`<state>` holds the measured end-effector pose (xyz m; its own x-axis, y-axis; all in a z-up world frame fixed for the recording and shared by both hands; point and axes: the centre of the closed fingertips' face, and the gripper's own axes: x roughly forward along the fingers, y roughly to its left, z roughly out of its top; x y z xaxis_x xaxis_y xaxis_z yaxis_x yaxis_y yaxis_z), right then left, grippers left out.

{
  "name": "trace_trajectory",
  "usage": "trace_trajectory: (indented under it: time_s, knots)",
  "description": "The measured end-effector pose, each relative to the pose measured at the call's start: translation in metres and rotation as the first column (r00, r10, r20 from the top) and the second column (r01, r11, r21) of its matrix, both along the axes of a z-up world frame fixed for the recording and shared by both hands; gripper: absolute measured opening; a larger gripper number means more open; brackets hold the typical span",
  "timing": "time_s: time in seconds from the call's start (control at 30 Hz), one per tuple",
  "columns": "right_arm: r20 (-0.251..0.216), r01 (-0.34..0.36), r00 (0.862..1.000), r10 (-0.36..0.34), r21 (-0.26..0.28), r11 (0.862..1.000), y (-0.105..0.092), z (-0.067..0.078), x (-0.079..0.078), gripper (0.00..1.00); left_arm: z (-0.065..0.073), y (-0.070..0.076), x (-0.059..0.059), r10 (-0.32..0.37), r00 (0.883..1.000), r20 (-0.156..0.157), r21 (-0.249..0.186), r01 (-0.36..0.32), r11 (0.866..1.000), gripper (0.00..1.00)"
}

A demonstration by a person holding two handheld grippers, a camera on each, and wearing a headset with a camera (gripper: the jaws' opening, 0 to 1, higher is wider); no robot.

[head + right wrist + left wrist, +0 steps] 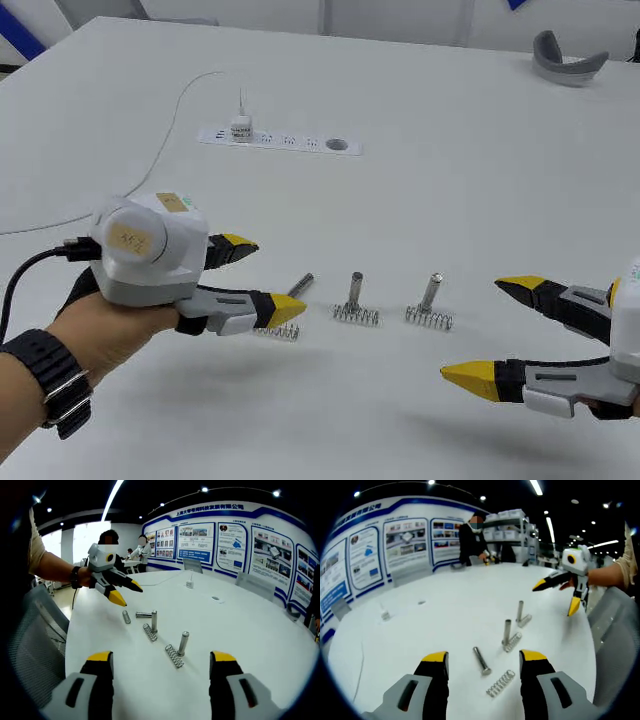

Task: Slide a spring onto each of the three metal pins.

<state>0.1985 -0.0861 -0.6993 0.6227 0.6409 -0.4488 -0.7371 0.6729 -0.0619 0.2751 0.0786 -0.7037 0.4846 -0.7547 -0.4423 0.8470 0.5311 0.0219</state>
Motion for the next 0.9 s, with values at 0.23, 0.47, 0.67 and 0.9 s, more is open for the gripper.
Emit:
trace_trajectory:
  time_s: [0.23, 0.47, 0.67, 0.9]
  knots:
    - [-0.006, 0.003, 1.0, -0.003, -0.001, 1.0, 0.0, -0.002, -0.001, 0.8, -0.009, -0.009, 0.012, 0.007, 1.0, -0.017, 0.045, -0.006, 0.999, 0.49]
    - [-0.01, 0.005, 1.0, -0.005, -0.002, 1.0, -0.001, -0.003, -0.001, 0.8, -0.018, -0.018, 0.021, 0.012, 0.999, -0.03, 0.103, -0.009, 0.995, 0.41]
    - [-0.01, 0.008, 1.0, -0.009, -0.005, 1.0, -0.002, -0.004, -0.001, 0.8, -0.028, -0.021, 0.025, 0.026, 0.998, -0.055, 0.146, -0.018, 0.989, 0.37]
    - [-0.016, 0.01, 1.0, -0.01, -0.008, 1.0, -0.003, -0.006, -0.001, 0.79, -0.037, -0.021, 0.031, 0.038, 0.997, -0.07, 0.205, -0.022, 0.979, 0.28]
